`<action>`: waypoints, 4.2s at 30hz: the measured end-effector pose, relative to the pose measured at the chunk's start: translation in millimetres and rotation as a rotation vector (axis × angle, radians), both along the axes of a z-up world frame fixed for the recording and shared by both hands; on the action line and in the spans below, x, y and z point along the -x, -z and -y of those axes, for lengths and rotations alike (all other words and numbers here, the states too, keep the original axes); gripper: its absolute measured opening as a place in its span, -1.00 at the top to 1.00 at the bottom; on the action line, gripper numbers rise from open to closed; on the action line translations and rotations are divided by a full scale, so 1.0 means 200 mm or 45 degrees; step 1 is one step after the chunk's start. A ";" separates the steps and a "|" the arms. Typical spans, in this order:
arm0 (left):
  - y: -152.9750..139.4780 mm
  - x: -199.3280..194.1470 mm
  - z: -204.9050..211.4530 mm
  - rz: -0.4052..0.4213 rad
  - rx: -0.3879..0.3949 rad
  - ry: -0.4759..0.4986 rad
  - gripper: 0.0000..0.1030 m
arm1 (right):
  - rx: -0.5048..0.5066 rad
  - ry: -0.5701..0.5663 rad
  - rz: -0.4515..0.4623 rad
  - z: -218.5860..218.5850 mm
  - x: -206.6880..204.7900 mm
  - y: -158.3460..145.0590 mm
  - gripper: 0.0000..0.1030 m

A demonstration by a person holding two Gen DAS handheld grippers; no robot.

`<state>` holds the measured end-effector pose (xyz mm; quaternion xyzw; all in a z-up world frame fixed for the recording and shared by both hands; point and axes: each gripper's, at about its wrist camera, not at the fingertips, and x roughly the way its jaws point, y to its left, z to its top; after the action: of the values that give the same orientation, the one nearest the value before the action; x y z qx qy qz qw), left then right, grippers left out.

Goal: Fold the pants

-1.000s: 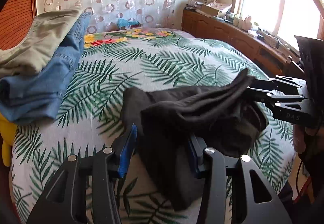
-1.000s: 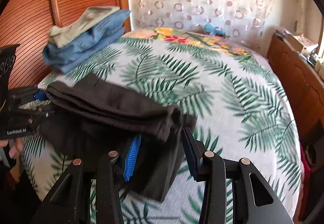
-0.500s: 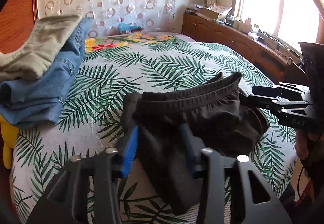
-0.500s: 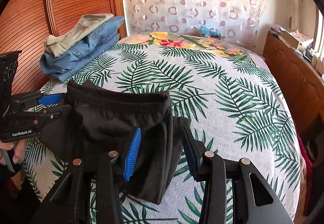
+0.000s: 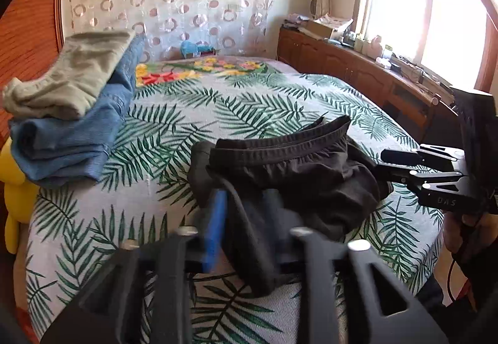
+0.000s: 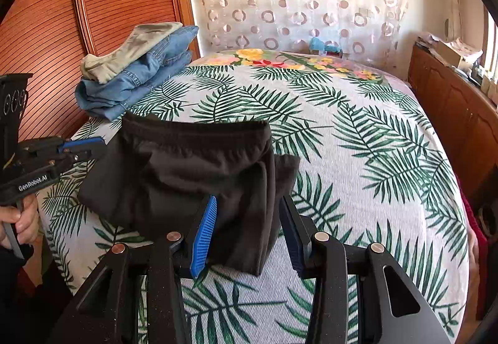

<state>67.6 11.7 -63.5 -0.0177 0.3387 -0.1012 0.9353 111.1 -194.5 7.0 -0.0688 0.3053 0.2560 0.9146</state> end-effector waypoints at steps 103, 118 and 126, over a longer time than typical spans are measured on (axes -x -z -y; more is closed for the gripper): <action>0.10 0.04 0.01 -0.096 0.011 0.016 -0.58 | -0.001 -0.067 -0.020 -0.03 0.00 0.02 0.09; 0.15 -0.04 -0.04 -0.102 0.018 -0.013 -0.58 | 0.029 0.018 0.026 -0.13 -0.20 0.02 0.92; 0.18 -0.07 -0.04 -0.119 -0.014 -0.024 -0.58 | 0.034 -0.012 -0.011 -0.07 -0.11 -0.01 0.65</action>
<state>81.7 19.8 -98.7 -0.0207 0.3823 -0.0896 0.9194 133.8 -180.2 9.1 -0.0815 0.3123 0.2565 0.9111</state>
